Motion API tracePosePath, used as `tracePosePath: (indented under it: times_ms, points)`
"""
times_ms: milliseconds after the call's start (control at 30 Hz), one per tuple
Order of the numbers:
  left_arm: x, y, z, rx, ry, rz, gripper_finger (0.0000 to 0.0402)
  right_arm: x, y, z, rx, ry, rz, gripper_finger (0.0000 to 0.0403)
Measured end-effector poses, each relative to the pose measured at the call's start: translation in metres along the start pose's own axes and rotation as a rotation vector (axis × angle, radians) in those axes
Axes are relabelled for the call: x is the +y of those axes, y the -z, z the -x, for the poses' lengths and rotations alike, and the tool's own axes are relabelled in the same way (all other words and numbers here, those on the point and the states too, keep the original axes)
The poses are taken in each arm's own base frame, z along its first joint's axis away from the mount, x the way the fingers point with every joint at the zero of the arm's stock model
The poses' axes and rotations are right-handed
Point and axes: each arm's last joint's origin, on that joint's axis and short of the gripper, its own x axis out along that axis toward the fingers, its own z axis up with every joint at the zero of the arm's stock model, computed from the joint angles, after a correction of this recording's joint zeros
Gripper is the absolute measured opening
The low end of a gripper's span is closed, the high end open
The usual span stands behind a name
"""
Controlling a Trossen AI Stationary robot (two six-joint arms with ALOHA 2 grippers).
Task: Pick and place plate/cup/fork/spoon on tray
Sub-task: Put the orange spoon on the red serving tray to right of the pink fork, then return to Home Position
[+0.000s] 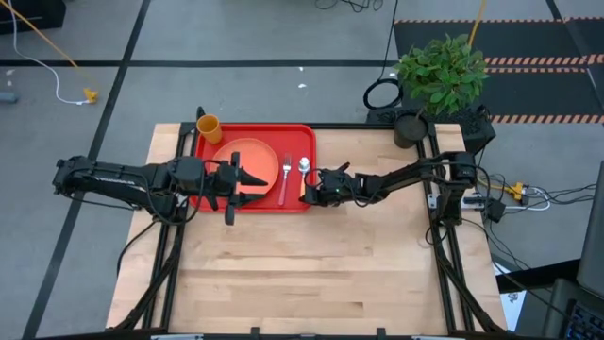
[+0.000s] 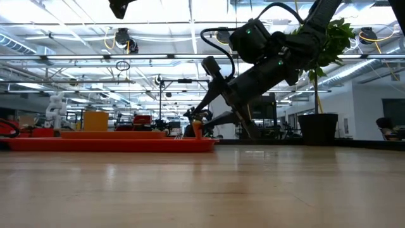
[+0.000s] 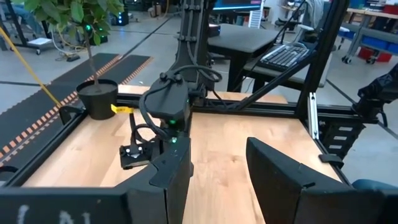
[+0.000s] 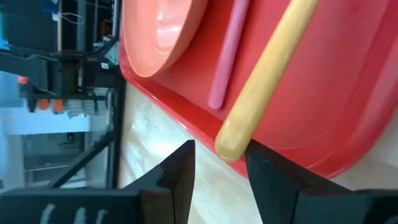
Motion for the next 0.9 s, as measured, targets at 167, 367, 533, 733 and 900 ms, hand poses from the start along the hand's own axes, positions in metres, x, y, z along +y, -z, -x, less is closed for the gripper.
tracePosePath:
  times_ms: [167, 367, 533, 733, 900]
  points:
    - [0.000, 0.000, 0.000, 0.004, 0.000, 0.009, 0.0156, -0.007, -0.012, 0.001, -0.019, 0.040, 0.013, 0.0133]
    - [0.000, 0.000, 0.000, 0.004, 0.000, 0.008, 0.0156, -0.009, -0.023, 0.003, 0.004, 0.029, 0.015, 0.0133]
    - [0.001, 0.000, 0.000, -0.003, -0.004, -0.011, 0.0156, -0.007, -0.022, 0.003, 0.050, -0.002, 0.027, 0.0133]
    - [0.003, -0.003, 0.000, -0.026, -0.018, -0.028, 0.0156, -0.007, -0.023, 0.004, 0.095, -0.017, 0.110, 0.0132]
    - [0.007, -0.003, 0.000, -0.027, -0.048, -0.045, 0.0156, 0.009, -0.026, 0.019, 0.132, -0.111, 0.392, 0.0130]
